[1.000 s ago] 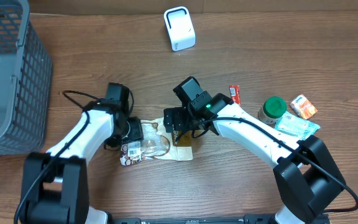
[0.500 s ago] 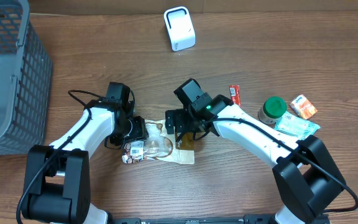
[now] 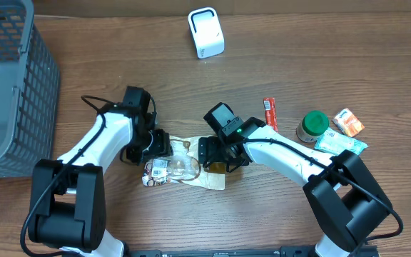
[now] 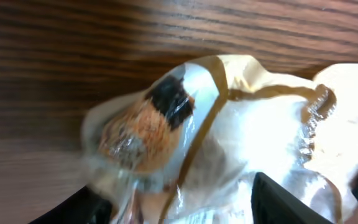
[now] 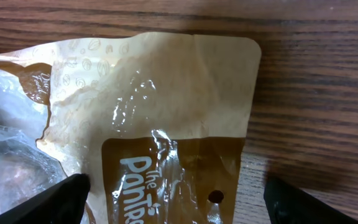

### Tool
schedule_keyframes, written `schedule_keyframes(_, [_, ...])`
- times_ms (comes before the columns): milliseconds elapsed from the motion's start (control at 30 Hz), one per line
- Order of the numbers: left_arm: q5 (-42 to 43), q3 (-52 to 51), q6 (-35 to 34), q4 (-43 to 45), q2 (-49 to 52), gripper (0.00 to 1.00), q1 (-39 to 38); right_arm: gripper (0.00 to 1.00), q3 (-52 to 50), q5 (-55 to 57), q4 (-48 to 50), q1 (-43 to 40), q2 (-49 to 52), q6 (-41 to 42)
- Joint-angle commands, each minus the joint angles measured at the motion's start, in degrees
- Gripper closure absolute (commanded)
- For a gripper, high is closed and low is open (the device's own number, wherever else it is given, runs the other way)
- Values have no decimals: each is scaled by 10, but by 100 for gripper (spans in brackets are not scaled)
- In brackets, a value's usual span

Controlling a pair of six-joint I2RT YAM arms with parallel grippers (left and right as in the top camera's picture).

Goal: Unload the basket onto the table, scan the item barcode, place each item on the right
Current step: 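Grasp the Pantree bag edges with both grippers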

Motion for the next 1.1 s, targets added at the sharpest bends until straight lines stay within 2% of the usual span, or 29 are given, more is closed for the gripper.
schedule_keyframes(0, [-38,39,14,-24,2,40,-4,9,-1,-12,2,3,2,9])
schedule_keyframes(233, [-42,53,38,-49,2,38,-4,12,5,-39,0,3,2,38])
schedule_keyframes(333, [-69,44,32,-49,2,38,-4,12,5,-39,0,3,2,41])
schedule_keyframes(667, [-63,-25,24,5,3,49,-6,12,0,-32,0,12,6,68])
schedule_keyframes(1067, [-63,-85,10,62,3,49,-29,13,0,-10,16,60,28,105])
